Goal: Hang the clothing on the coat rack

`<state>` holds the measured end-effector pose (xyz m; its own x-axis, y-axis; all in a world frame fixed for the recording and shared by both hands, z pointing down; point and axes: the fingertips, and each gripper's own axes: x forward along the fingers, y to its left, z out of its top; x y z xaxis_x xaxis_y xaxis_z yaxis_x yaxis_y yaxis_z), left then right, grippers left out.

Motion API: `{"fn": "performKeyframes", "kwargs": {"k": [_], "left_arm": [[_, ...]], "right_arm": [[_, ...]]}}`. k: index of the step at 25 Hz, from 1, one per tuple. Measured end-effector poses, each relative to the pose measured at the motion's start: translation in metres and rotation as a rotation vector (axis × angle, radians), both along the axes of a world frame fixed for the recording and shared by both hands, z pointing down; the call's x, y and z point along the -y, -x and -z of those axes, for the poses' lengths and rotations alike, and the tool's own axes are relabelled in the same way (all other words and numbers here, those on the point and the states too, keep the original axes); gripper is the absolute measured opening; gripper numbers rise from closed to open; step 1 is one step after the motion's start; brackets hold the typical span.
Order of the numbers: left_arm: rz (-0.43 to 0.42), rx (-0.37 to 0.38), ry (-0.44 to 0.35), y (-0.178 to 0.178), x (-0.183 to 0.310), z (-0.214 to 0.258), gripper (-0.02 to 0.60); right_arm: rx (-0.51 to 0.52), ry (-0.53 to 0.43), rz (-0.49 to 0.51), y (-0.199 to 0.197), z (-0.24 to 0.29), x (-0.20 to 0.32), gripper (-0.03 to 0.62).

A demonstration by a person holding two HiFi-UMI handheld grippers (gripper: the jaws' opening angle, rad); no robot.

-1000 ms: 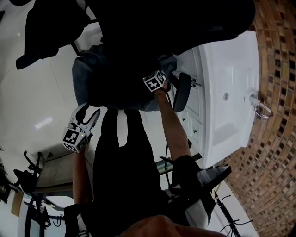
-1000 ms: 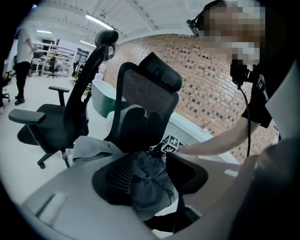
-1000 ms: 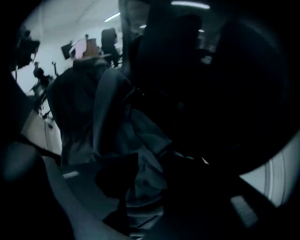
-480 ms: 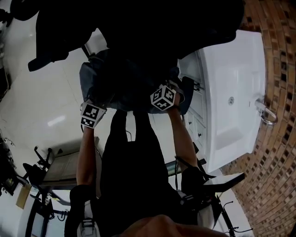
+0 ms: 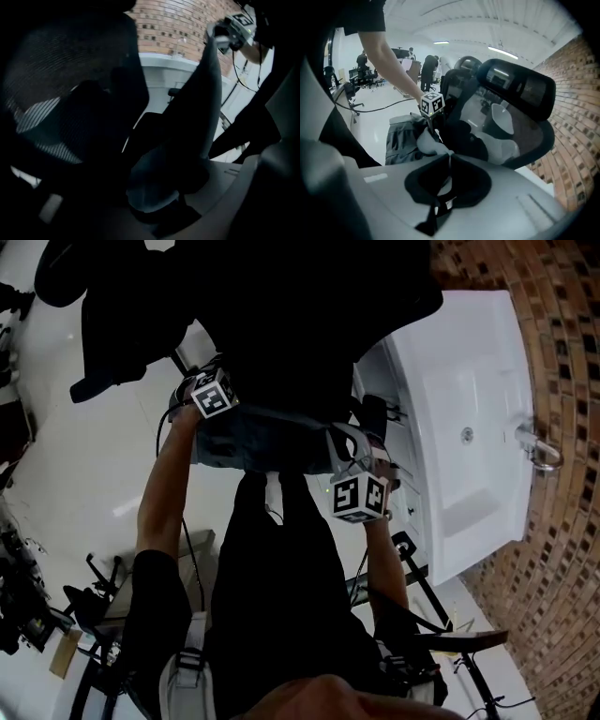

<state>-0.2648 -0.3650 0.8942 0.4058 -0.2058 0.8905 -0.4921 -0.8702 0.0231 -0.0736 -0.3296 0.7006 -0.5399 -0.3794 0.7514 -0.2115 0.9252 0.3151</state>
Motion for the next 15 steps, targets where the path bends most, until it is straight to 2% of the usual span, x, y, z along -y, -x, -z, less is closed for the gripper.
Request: {"fn": "performKeyframes", "kwargs": {"k": [2, 4, 5, 7, 8, 9, 11, 12, 13, 15], "left_arm": [[-0.248, 0.029, 0.033, -0.03, -0.017, -0.008, 0.278], [-0.439, 0.071, 0.067, -0.053, -0.033, -0.016, 0.321], [-0.493, 0.082, 0.071, -0.063, -0.036, -0.019, 0.322], [-0.539, 0.068, 0.064, -0.086, -0.037, -0.021, 0.322], [-0.549, 0.051, 0.059, -0.098, -0.038, -0.021, 0.312], [-0.557, 0.035, 0.05, -0.109, -0.04, -0.021, 0.264], [-0.533, 0.016, 0.007, -0.124, -0.041, -0.019, 0.094], [-0.48, 0.009, -0.027, -0.126, -0.036, -0.015, 0.044], [-0.394, -0.003, -0.065, -0.123, -0.027, -0.009, 0.04], [-0.147, -0.068, -0.148, -0.108, -0.006, 0.016, 0.037]], "right_arm": [[0.013, -0.01, -0.014, -0.008, 0.015, -0.005, 0.009], [0.025, -0.008, -0.025, -0.015, 0.024, -0.01, 0.009], [0.031, -0.005, -0.027, -0.018, 0.028, -0.014, 0.009], [0.044, -0.008, -0.028, -0.024, 0.035, -0.02, 0.009], [0.051, -0.015, -0.028, -0.026, 0.039, -0.022, 0.009], [0.058, -0.022, -0.029, -0.028, 0.041, -0.025, 0.009], [0.062, -0.02, -0.036, -0.033, 0.045, -0.03, 0.009], [0.061, -0.011, -0.045, -0.036, 0.046, -0.031, 0.009], [0.062, -0.004, -0.06, -0.041, 0.048, -0.031, 0.009], [0.072, -0.003, -0.103, -0.056, 0.049, -0.028, 0.009]]}}
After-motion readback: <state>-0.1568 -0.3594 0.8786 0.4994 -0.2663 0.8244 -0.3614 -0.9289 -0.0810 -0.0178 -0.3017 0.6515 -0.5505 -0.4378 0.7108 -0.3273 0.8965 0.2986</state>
